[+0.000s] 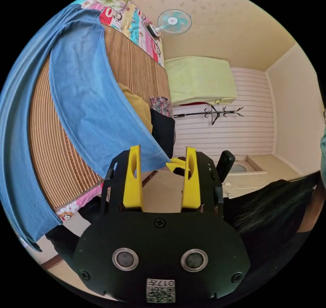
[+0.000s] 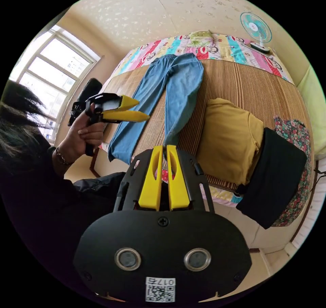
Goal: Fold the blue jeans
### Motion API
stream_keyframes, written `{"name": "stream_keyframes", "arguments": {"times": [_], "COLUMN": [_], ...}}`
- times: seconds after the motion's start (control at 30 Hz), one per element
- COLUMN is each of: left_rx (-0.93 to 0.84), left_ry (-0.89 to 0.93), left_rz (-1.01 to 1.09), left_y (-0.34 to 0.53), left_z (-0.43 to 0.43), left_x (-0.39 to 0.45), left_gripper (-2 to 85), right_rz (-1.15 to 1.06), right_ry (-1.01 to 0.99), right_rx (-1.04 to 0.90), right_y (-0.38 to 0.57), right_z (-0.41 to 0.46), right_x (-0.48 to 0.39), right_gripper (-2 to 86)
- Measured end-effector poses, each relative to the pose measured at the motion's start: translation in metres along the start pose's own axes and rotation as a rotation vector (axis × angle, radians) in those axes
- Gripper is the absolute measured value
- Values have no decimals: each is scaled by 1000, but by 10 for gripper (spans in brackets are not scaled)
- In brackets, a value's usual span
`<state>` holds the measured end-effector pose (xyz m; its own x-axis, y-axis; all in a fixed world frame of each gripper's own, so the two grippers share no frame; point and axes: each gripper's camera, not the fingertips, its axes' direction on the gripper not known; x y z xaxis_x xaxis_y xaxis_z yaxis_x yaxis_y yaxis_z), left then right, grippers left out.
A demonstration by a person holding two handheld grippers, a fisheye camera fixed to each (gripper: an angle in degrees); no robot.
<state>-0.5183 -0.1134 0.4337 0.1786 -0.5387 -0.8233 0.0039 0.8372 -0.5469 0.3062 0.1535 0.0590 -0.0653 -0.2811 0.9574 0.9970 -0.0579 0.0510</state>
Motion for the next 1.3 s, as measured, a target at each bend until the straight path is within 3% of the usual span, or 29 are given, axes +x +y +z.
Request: {"name": "stream_keyframes", "arguments": {"times": [0.1,0.23,0.37,0.5,0.6,0.73,0.87,0.97,1.1,1.3], "left_rx": [-80,-156,-131,-64,-33,-32,-3,47,153,286], "left_ry": [-110,-200,-99,-77,-40,10,34,124,282,341], "left_rz": [-44,-93,-88,-124,-149,-152,-168,-187,-225,-353], "left_y": [-4,22,59,95,109,115,123,139,177,263], "left_z": [20,23,-1,-41,-62,-83,-108,-133,-193,-298], "left_x": [15,16,15,11,8,8,11,6,-15,-61], "left_gripper": [164,24,-6,-9,-10,-10,-10,-10,-10,-9], "right_rz": [-102,-226,-309,-151,-32,153,275,216,-114,-317], "right_ry": [-45,-206,-300,-70,-66,47,117,327,627,541], "right_rx": [-19,-128,-308,-226,-105,-49,-96,-102,28,60], "right_y": [5,28,23,-83,-196,-330,-387,-406,-418,-439], "right_z": [-1,8,17,40,87,177,227,240,246,312], "right_x": [-27,-34,6,78,110,123,115,74,-58,-221], "right_gripper": [27,28,28,69,132,148,138,42,19,18]}}
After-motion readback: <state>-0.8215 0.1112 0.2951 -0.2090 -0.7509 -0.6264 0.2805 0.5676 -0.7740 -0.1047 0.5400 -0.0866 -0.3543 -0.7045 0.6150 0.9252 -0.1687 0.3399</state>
